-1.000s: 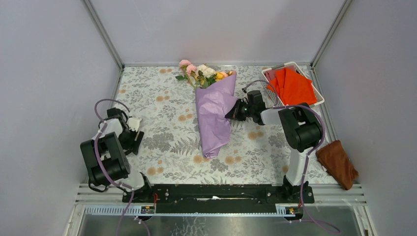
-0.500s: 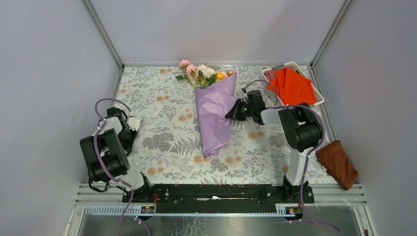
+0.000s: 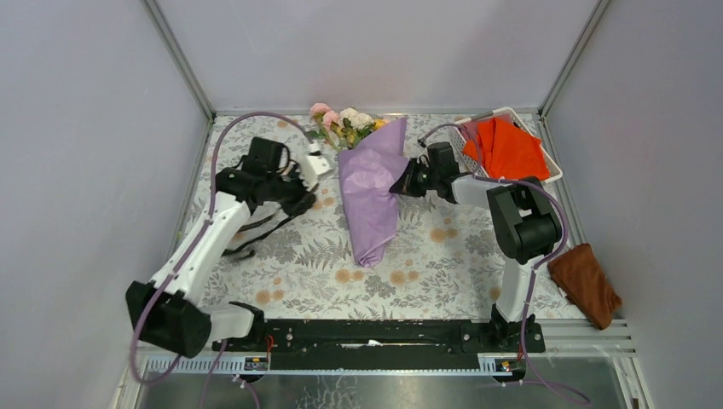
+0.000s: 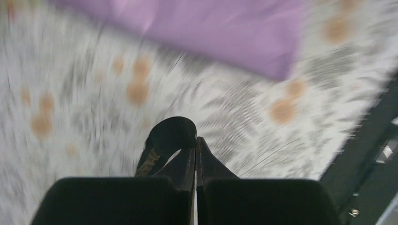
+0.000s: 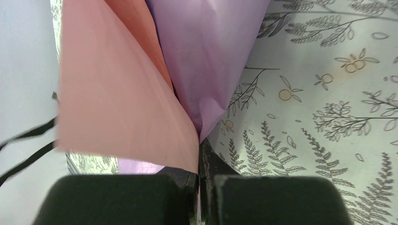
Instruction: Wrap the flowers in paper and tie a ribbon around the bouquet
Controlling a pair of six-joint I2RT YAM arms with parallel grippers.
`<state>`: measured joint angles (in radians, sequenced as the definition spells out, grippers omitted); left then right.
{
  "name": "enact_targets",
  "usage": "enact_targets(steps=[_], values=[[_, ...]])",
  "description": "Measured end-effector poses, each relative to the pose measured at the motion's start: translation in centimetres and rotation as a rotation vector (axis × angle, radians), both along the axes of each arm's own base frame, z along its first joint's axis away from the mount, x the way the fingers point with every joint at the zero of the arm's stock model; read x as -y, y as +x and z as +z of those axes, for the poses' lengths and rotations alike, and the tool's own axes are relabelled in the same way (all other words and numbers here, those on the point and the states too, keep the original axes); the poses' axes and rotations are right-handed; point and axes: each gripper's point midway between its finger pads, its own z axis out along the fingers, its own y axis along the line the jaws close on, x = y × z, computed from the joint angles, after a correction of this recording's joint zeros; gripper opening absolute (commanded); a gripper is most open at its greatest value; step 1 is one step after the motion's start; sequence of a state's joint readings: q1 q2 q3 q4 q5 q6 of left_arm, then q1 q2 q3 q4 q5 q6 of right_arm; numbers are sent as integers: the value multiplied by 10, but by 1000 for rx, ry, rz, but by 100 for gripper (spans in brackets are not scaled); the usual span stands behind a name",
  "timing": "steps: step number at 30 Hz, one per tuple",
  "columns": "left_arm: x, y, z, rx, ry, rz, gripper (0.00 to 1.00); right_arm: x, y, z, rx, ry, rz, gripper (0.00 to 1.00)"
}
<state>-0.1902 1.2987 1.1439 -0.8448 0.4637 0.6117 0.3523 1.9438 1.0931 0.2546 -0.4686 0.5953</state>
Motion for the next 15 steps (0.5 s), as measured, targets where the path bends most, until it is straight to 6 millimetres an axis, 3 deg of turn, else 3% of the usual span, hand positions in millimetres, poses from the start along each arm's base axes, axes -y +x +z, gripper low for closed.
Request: enact_targets(steps=[1, 6, 10, 15], values=[[35, -12, 30, 59, -45, -123, 0, 1, 2, 1, 0, -4, -4, 0], [115, -83, 91, 101, -166, -487, 0, 11, 17, 13, 2, -19, -25, 0], [133, -128, 90, 34, -180, -657, 0, 18, 40, 37, 47, -22, -39, 0], [147, -154, 61, -59, -124, -755, 0, 17, 66, 74, 122, -21, -36, 0]])
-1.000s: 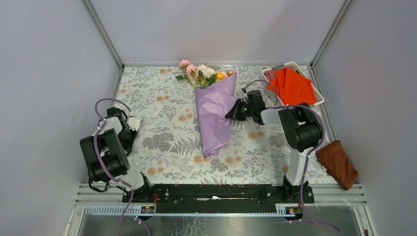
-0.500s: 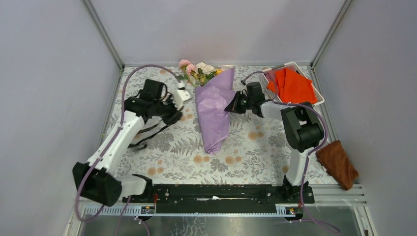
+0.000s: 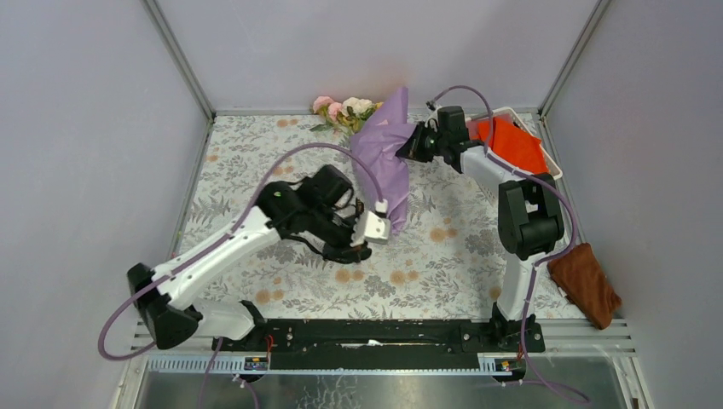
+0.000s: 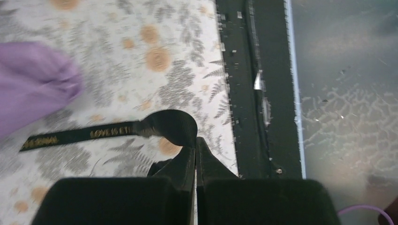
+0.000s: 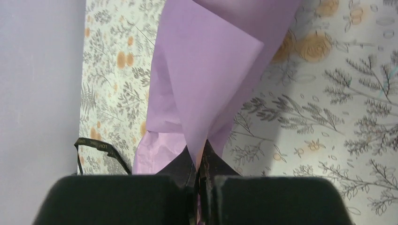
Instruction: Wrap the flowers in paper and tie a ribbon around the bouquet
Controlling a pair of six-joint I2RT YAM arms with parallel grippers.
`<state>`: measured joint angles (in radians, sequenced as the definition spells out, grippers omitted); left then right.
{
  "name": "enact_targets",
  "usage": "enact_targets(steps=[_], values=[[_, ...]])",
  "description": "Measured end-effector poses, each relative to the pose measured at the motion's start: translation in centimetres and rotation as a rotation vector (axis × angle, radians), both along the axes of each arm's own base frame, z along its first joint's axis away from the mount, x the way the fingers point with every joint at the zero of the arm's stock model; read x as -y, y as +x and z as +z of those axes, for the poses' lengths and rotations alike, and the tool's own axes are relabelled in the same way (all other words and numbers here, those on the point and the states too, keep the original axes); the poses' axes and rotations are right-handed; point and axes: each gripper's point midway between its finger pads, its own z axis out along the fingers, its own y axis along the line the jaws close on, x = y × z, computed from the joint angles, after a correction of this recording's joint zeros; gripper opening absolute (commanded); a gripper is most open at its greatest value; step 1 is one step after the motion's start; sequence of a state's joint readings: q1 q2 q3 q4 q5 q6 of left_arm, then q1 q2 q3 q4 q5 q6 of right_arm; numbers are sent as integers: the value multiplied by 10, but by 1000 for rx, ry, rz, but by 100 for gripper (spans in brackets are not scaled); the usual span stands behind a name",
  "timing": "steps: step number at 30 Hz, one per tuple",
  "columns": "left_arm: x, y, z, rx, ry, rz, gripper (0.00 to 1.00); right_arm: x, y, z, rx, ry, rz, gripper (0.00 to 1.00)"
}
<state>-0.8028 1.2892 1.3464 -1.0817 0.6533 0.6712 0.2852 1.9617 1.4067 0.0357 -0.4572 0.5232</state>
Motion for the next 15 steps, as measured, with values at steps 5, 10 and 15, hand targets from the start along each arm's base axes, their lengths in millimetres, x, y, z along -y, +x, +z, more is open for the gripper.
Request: enact_targets(steps=[5, 10, 15], values=[[28, -38, -42, -54, 135, -164, 0, -3, 9, 22, 20, 4, 4, 0], [51, -56, -80, -20, 251, -262, 0, -5, 12, 33, 19, 13, 6, 0], [82, -4, -105, 169, 287, -129, 24, -4, 8, 28, -11, 11, 2, 0]])
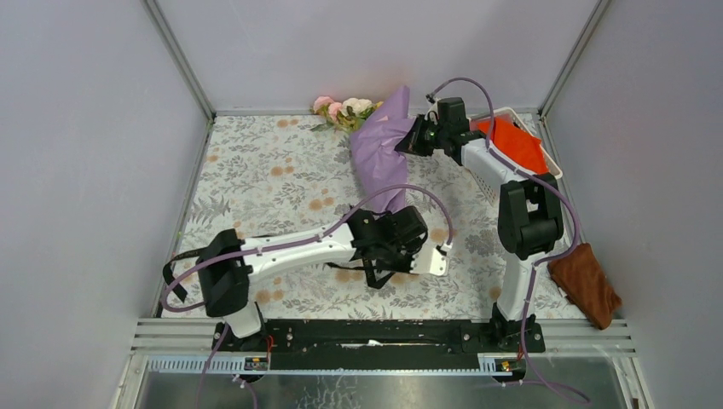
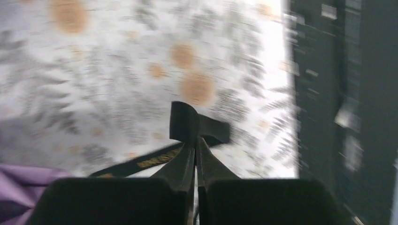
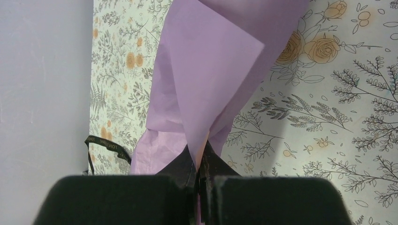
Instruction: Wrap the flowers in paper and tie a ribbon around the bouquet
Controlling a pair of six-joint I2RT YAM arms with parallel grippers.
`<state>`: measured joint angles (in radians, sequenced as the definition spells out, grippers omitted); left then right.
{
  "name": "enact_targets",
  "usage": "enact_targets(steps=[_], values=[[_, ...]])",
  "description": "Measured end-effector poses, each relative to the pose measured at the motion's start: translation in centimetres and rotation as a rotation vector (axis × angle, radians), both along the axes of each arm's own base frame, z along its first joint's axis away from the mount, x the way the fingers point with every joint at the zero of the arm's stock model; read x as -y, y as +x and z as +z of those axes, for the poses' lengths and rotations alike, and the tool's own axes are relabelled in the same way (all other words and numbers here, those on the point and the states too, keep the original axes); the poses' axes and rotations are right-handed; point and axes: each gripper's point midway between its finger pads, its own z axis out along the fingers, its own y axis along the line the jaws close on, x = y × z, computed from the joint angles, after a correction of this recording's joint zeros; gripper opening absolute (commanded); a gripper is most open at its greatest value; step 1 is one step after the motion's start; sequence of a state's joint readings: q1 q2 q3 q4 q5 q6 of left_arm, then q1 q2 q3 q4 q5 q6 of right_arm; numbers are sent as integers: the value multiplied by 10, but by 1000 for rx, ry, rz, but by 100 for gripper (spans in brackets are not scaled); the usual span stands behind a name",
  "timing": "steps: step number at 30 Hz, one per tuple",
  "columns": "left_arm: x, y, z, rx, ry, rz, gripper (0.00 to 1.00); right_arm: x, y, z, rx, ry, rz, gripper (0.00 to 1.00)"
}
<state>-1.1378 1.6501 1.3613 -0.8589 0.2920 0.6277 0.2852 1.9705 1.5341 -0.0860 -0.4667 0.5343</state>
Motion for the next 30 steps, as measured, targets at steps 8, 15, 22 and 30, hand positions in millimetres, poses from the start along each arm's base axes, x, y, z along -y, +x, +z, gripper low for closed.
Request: enact_targets(steps=[8, 15, 22, 30], values=[[23, 49, -10, 197, -29, 81, 99, 1, -4, -8, -22, -2, -1, 0], [-52, 55, 45, 144, -126, 146, 99, 4, -22, -40, -96, -18, 1, 0], [-291, 192, 54, 233, -31, 961, 99, -5, -34, -53, -107, -11, 15, 0], [-538, 120, -49, 1, 336, 1556, 93, -30, -49, -51, -83, -17, 70, 0]])
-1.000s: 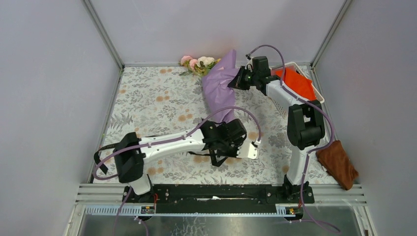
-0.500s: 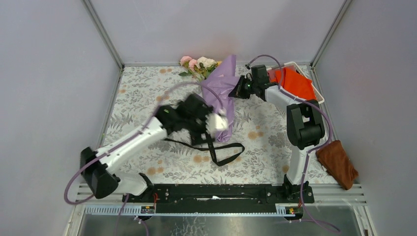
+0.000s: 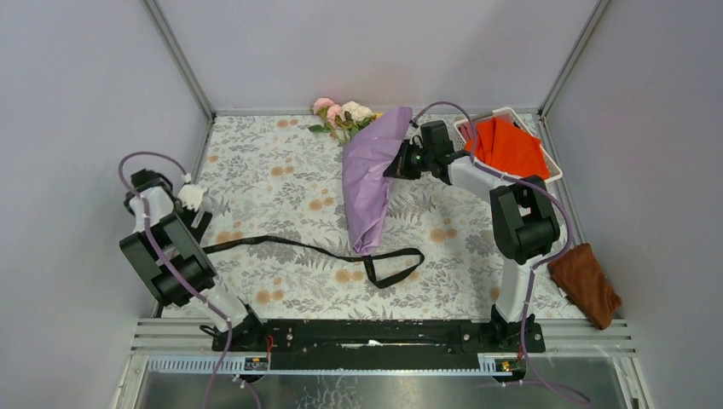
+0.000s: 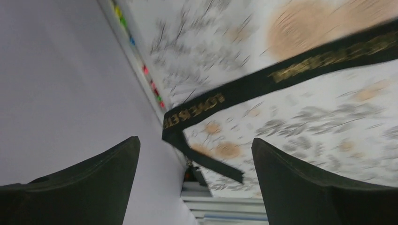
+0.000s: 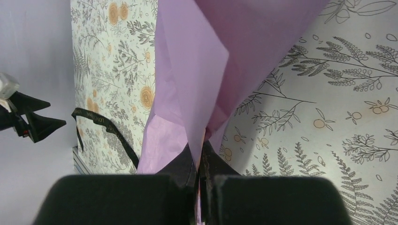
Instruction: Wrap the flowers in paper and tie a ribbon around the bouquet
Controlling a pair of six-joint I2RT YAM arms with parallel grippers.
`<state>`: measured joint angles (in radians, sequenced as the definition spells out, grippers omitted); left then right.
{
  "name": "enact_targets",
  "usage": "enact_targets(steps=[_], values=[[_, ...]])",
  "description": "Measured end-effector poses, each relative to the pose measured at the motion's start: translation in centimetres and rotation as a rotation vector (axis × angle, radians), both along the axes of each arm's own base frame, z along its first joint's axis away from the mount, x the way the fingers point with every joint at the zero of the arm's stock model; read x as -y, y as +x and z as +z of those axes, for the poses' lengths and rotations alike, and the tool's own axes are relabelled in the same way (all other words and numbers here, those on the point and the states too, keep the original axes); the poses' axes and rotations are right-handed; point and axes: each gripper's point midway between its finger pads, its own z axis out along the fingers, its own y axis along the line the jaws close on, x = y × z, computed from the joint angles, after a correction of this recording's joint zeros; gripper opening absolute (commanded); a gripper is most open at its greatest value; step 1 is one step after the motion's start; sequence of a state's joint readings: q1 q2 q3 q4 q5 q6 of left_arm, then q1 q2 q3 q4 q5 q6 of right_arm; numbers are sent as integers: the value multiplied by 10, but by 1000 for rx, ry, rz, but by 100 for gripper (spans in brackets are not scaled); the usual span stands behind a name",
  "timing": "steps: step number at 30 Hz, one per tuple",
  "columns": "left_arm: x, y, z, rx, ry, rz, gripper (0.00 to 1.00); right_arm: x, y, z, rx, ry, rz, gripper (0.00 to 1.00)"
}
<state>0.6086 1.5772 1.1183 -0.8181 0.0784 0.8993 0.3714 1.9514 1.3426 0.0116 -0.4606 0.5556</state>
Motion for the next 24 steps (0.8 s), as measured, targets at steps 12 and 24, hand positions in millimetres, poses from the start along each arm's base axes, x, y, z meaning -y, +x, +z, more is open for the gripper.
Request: enact_targets(steps=[12, 24], values=[[-60, -42, -50, -232, 163, -343, 67, -2, -3, -1, 20, -33, 12, 0], [-66, -51, -69, -330, 182, -507, 0, 0, -4, 2, 26, -43, 15, 0]])
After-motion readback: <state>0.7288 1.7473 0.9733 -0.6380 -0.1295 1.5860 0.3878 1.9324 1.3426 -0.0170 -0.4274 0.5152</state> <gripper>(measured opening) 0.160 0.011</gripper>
